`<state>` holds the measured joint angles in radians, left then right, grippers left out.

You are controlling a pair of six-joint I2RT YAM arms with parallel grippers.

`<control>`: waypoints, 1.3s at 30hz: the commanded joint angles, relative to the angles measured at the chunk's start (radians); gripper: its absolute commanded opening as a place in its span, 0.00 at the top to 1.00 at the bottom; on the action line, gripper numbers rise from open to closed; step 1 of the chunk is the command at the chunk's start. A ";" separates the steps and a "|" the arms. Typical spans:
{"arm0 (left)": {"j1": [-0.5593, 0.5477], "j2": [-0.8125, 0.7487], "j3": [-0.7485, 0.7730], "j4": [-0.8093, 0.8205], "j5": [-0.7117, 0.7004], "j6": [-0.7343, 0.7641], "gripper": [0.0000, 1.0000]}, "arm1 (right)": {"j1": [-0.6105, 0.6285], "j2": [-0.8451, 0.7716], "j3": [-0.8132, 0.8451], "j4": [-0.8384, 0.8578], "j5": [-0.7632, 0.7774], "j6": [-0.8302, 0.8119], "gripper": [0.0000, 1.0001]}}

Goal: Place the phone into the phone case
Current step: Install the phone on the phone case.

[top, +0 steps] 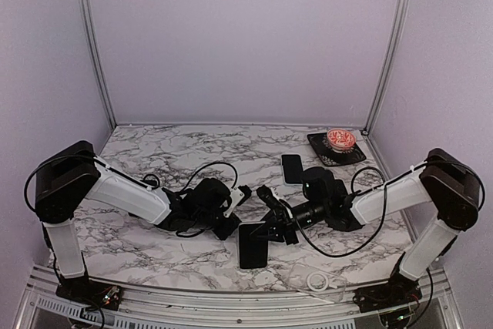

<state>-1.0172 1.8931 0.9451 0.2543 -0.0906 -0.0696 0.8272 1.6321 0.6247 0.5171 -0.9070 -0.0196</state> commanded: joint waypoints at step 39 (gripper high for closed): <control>0.063 -0.341 0.082 -0.202 -0.084 0.022 0.20 | -0.001 0.142 0.098 -0.337 0.088 -0.123 0.91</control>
<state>-0.9615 1.6970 1.0538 0.0834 -0.2558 -0.0063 0.8215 1.7027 0.7551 0.3309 -0.9527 -0.0807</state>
